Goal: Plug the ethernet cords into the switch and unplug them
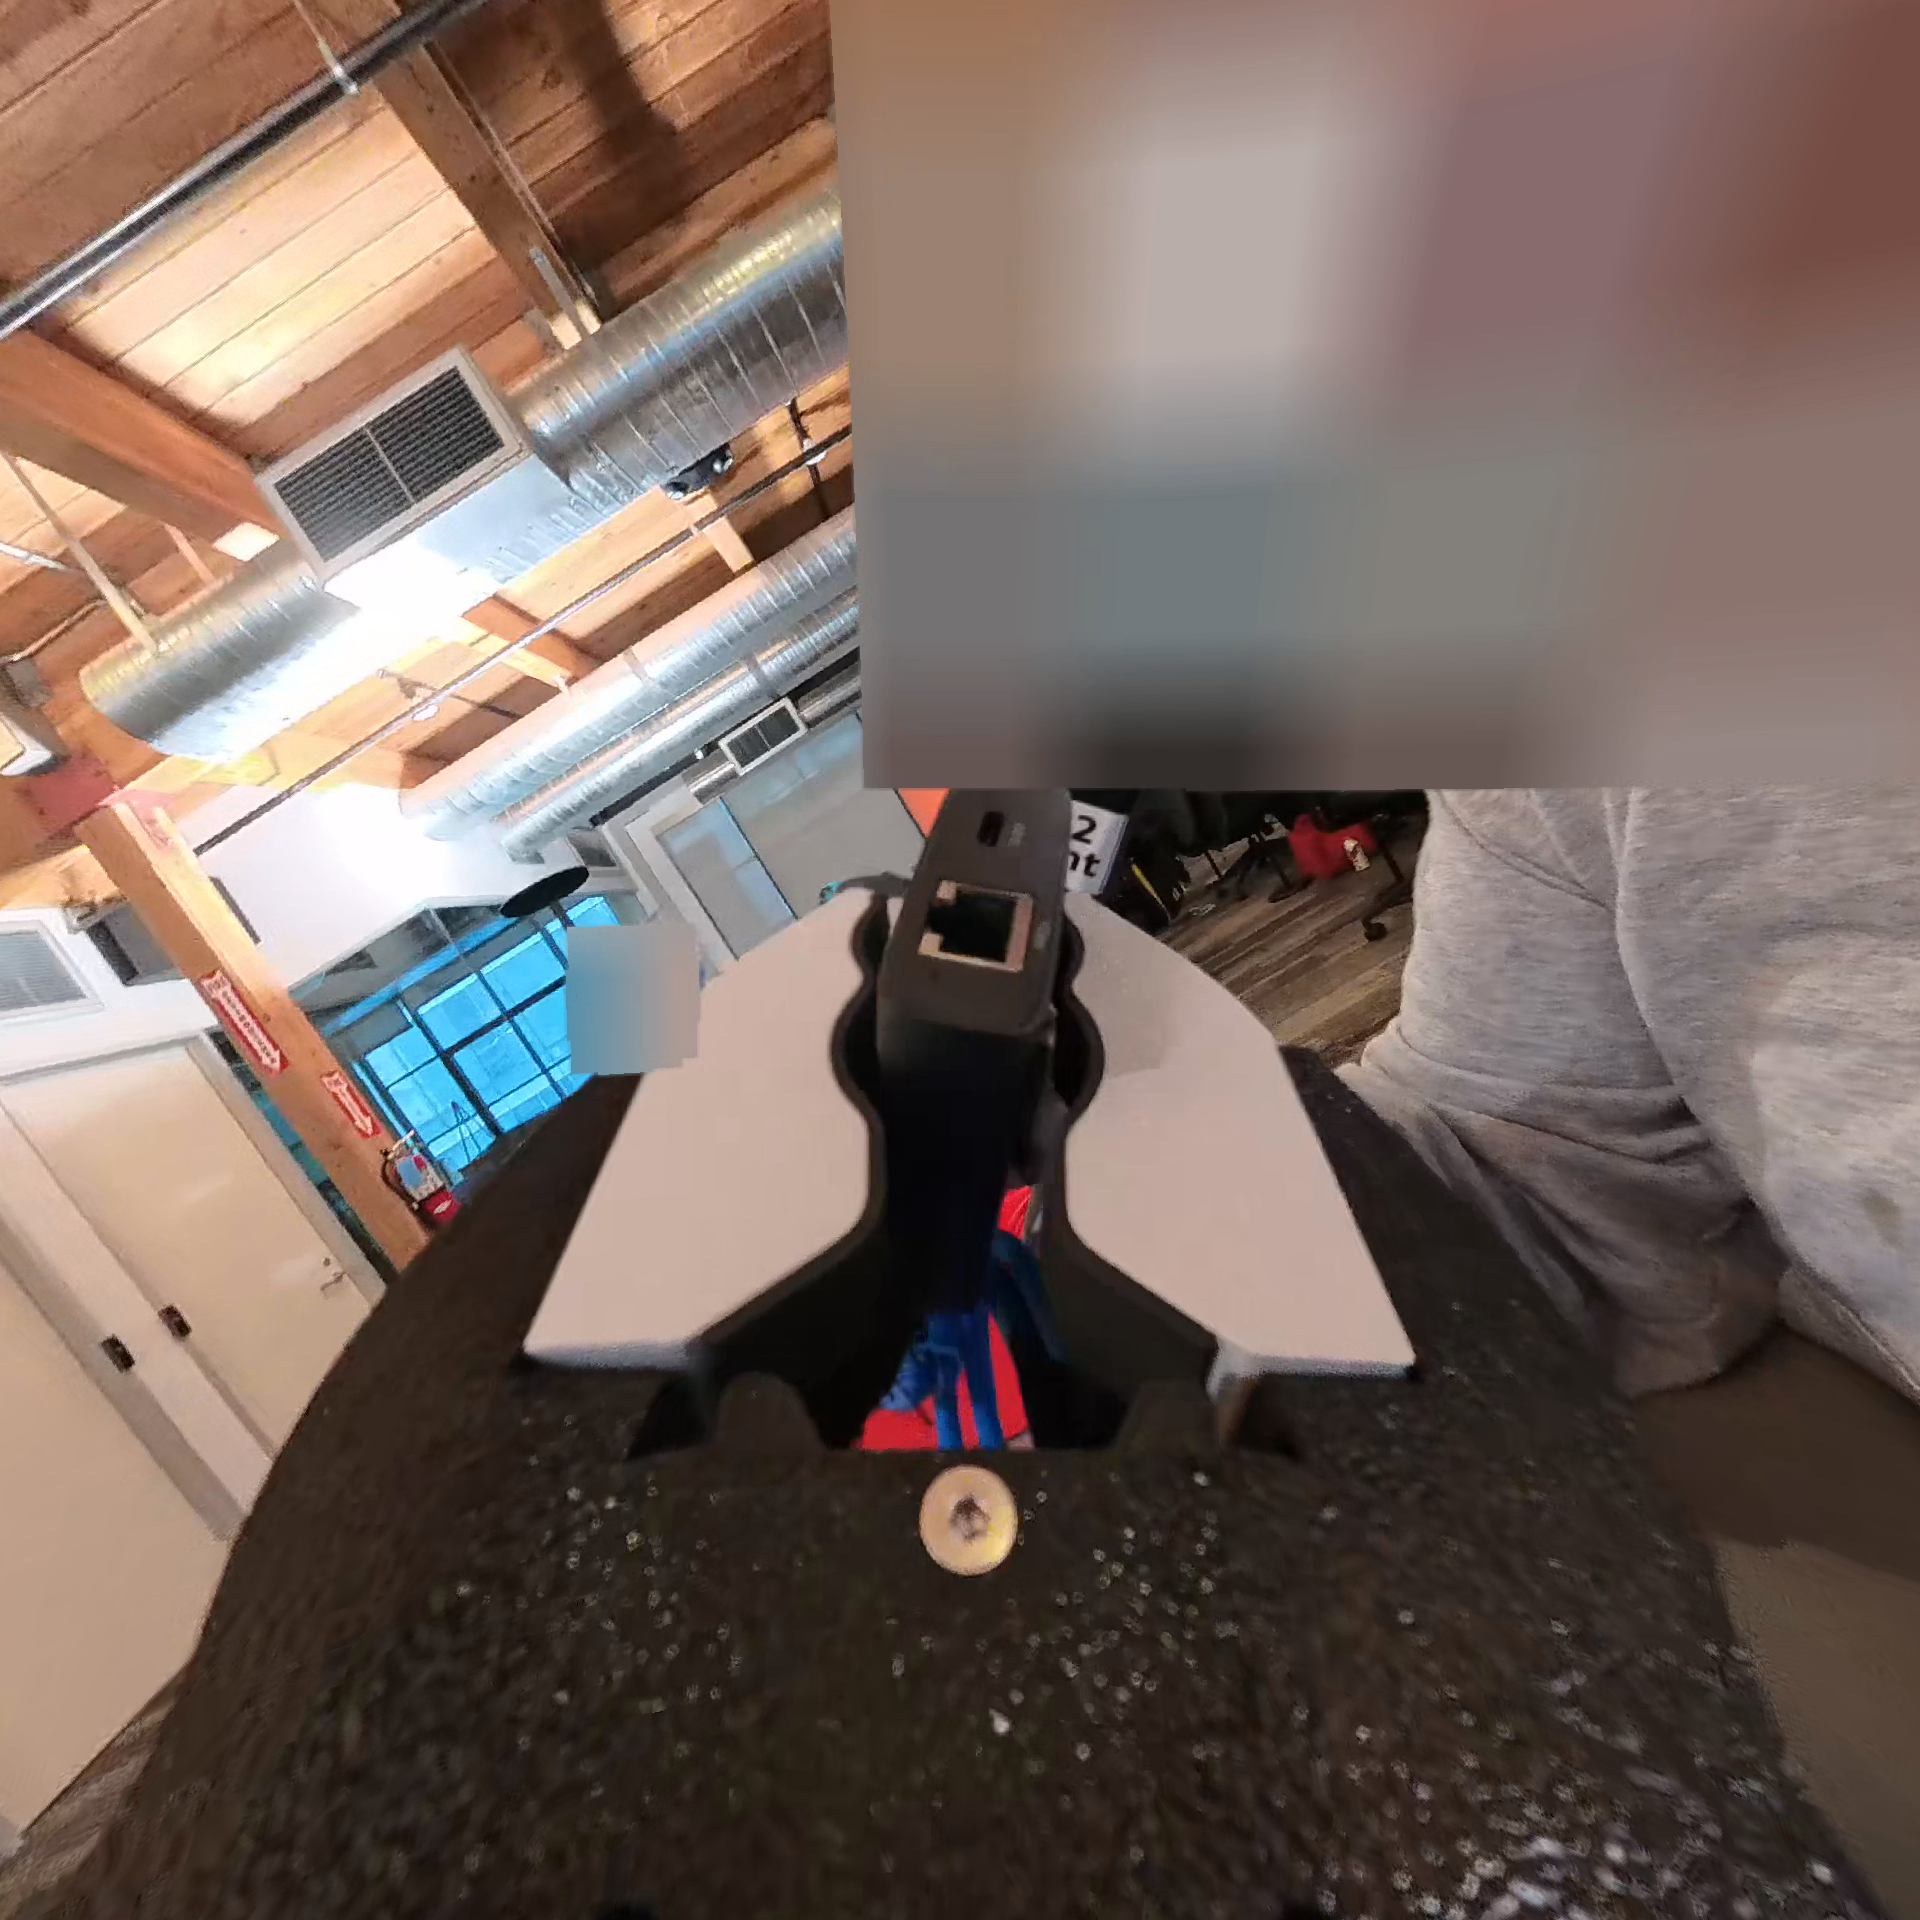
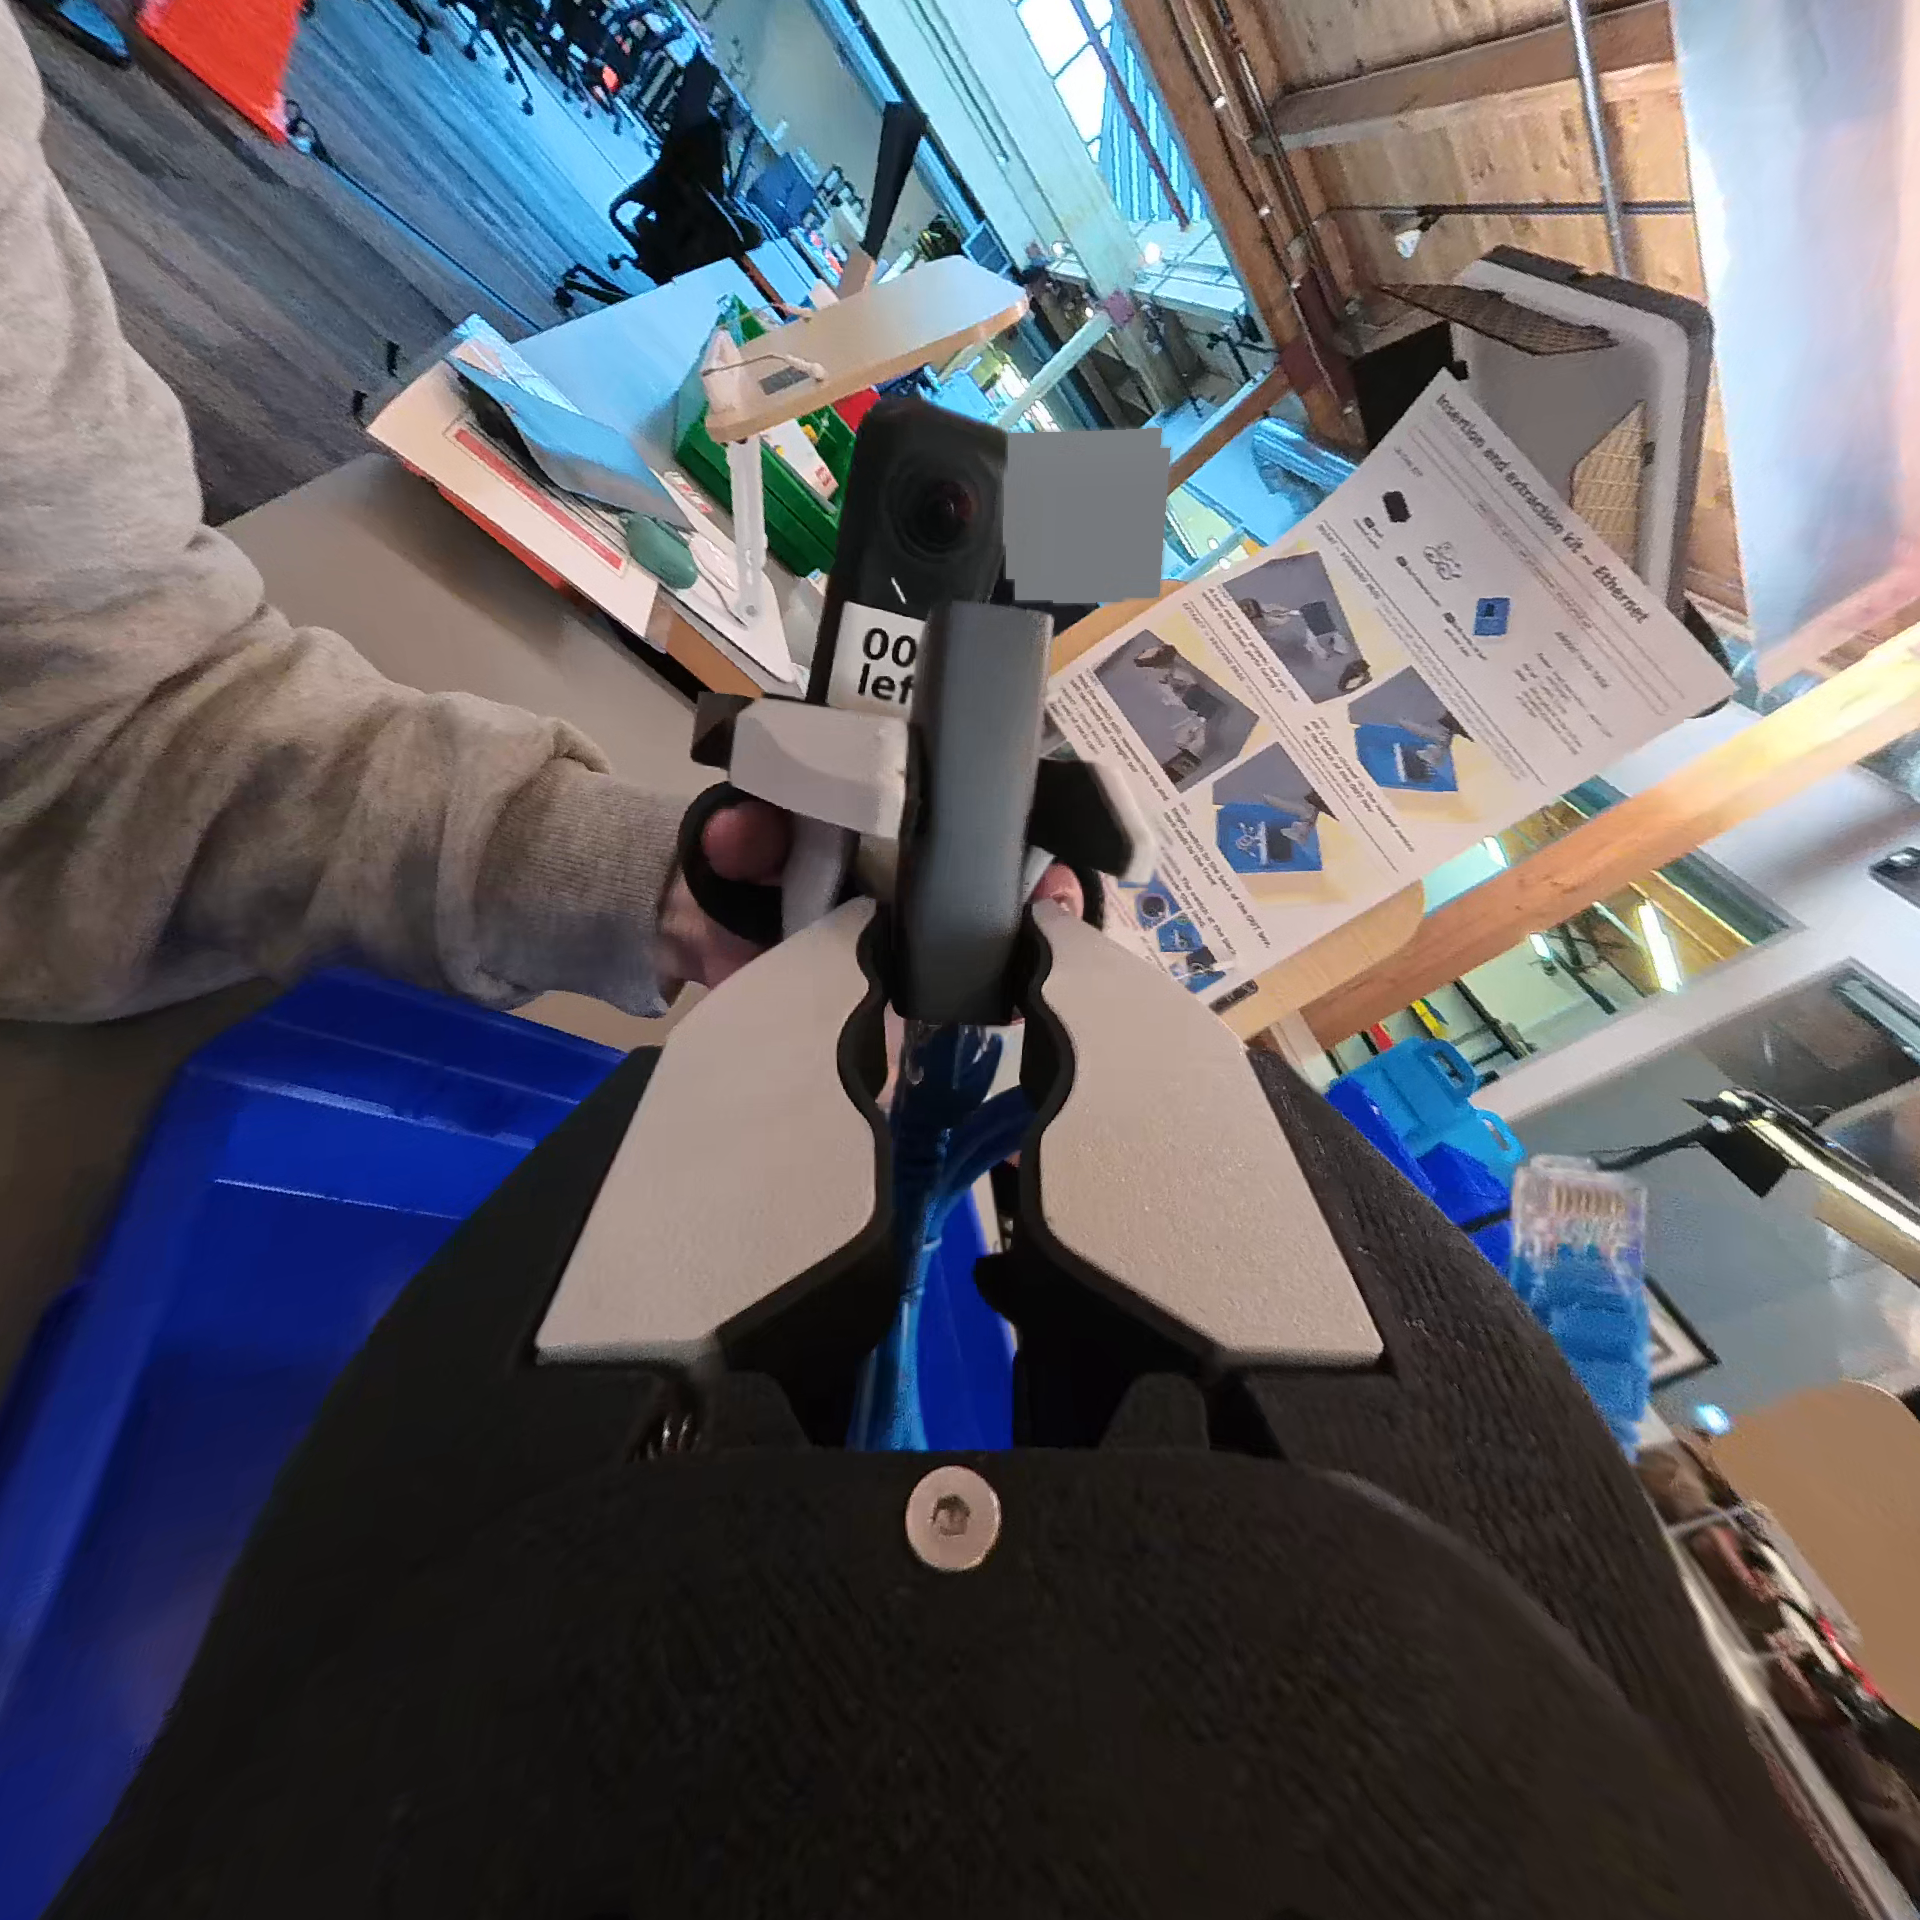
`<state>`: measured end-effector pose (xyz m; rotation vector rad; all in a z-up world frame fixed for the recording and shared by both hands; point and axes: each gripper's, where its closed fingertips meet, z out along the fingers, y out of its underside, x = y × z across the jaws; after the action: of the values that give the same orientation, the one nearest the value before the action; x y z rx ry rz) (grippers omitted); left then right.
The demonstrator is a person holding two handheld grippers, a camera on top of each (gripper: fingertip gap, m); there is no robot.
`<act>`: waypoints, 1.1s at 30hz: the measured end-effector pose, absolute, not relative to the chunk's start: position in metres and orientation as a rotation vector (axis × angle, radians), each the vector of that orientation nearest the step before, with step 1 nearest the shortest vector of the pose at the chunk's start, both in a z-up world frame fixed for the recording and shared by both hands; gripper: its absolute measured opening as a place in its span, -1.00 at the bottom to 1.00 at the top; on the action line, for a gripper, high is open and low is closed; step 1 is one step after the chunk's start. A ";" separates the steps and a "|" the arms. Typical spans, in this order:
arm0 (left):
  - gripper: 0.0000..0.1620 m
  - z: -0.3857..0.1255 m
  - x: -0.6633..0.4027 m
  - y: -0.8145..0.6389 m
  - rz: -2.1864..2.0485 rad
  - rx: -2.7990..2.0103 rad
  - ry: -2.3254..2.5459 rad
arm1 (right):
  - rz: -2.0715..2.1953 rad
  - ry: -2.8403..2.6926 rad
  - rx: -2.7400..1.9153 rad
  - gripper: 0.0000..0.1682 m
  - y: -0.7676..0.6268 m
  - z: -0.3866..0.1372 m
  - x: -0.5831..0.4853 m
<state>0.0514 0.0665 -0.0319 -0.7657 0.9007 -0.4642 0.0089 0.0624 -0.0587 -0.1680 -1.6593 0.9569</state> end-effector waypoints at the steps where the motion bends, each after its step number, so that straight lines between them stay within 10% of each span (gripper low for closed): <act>1: -0.68 -0.032 0.052 0.065 -0.464 -0.760 0.911 | 0.968 -1.666 -0.172 -0.74 0.061 -0.059 0.009; 33: -0.74 -0.017 0.058 0.010 -0.538 -0.554 1.070 | 0.564 -1.751 -0.343 -0.54 0.042 -0.079 -0.009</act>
<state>0.0584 0.0100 -0.0170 -0.5543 1.0696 -0.5382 -0.0089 0.0417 -0.0790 -0.3431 -1.7509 0.5641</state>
